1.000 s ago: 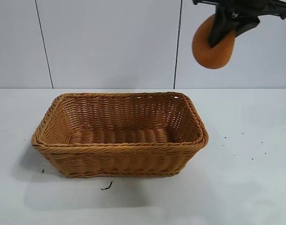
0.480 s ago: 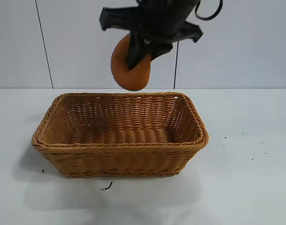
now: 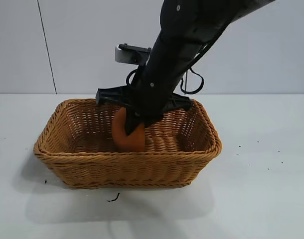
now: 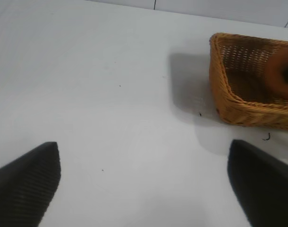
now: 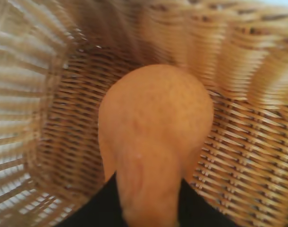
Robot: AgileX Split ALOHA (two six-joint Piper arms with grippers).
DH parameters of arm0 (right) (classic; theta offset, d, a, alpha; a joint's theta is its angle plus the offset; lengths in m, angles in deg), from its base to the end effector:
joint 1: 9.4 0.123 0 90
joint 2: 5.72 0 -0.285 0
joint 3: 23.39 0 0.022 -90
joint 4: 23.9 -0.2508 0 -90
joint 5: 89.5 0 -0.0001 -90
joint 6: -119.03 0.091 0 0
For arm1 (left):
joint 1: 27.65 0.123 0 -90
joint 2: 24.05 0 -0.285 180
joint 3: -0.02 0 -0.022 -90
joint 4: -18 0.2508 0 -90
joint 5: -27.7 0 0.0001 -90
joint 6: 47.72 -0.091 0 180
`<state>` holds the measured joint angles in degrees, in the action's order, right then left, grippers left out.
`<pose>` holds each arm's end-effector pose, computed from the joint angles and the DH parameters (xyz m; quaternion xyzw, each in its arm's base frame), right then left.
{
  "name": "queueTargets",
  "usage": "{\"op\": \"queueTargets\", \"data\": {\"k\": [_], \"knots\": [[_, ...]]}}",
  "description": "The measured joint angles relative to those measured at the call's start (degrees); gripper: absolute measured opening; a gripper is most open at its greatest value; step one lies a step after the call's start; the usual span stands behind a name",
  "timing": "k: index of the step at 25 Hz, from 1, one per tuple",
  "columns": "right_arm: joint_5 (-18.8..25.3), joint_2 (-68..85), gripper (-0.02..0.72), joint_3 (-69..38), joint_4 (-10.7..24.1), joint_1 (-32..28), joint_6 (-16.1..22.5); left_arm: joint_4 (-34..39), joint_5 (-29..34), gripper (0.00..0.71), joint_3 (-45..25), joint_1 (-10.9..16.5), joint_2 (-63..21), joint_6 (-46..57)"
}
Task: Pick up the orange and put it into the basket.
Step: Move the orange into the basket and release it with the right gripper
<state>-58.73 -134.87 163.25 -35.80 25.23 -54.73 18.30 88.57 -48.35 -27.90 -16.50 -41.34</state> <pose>0.3604 0.2606 0.1473 -0.1652 0.9564 0.1479 0.1902 -0.0059 0.0004 0.2781 -0.0457 0.8505 -0.0277 0.5233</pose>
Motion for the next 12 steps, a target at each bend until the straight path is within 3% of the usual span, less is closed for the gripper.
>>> {"op": "queueTargets", "data": {"k": [2, 4, 5, 8, 12], "knots": [[0.33, -0.29, 0.130, 0.00, -0.01, 0.00, -0.42, 0.00, 0.00, 0.692, 0.00, 0.00, 0.00, 0.00], [0.61, -0.28, 0.223, 0.00, -0.01, 0.00, -0.73, 0.00, 0.00, 0.692, 0.00, 0.00, 0.00, 0.00], [0.90, -0.28, 0.288, 0.00, -0.07, 0.00, -0.90, -0.30, 0.00, 0.692, 0.00, 0.00, 0.00, 0.00], [1.80, -0.28, 0.576, 0.13, -0.20, 0.00, -2.14, -0.30, 0.00, 0.692, 0.00, 0.00, 0.00, 0.00], [5.99, -0.10, 0.678, 2.93, 0.24, 0.00, -3.57, 0.00, 0.00, 0.692, 0.00, 0.00, 0.00, 0.00]]}}
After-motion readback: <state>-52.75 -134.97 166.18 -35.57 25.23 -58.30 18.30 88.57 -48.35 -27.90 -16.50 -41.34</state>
